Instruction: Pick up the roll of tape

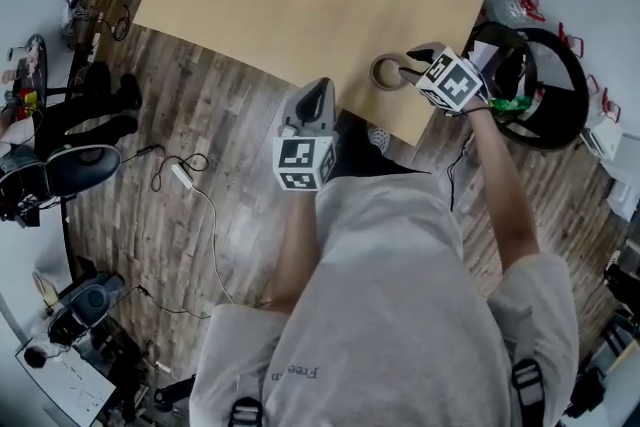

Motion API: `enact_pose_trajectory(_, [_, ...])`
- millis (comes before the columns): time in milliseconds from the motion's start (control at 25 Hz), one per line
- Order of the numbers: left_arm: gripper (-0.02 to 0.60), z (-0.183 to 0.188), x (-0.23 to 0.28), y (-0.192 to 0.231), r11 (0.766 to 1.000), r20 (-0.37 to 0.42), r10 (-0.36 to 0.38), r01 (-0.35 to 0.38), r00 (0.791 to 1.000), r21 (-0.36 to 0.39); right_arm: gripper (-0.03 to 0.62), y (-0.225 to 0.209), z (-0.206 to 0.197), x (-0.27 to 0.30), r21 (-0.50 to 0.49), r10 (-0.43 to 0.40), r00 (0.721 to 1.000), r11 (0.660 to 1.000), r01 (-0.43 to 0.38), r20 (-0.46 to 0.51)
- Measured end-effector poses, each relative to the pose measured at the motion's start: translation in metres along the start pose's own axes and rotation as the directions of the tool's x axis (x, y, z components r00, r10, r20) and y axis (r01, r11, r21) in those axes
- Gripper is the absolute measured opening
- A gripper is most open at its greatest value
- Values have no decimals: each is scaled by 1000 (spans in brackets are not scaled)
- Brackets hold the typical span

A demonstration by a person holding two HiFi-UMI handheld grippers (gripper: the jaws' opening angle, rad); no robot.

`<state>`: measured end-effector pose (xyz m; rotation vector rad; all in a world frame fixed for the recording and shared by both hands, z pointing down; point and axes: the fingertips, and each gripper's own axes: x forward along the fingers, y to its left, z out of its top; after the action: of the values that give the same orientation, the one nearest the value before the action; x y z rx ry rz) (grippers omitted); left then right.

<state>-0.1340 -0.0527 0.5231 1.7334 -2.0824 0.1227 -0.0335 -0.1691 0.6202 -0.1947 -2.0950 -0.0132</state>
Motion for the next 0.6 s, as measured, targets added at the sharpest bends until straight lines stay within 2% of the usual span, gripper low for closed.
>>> enact_pose_trajectory(240, [6, -14, 6, -3, 1000, -45, -23, 22, 999, -17, 147, -1, 8, 24, -133, 19, 997, 991, -28, -69])
enact_pose_trajectory(400, [6, -25, 3, 3, 999, -48, -9, 7, 999, -49, 140, 3, 5, 47, -298, 17, 984, 952, -71, -179])
enact_pose_trajectory(600, [6, -34, 5, 17, 997, -43, 20, -23, 999, -74, 140, -4, 4, 73, -370, 34, 968, 920, -128, -249])
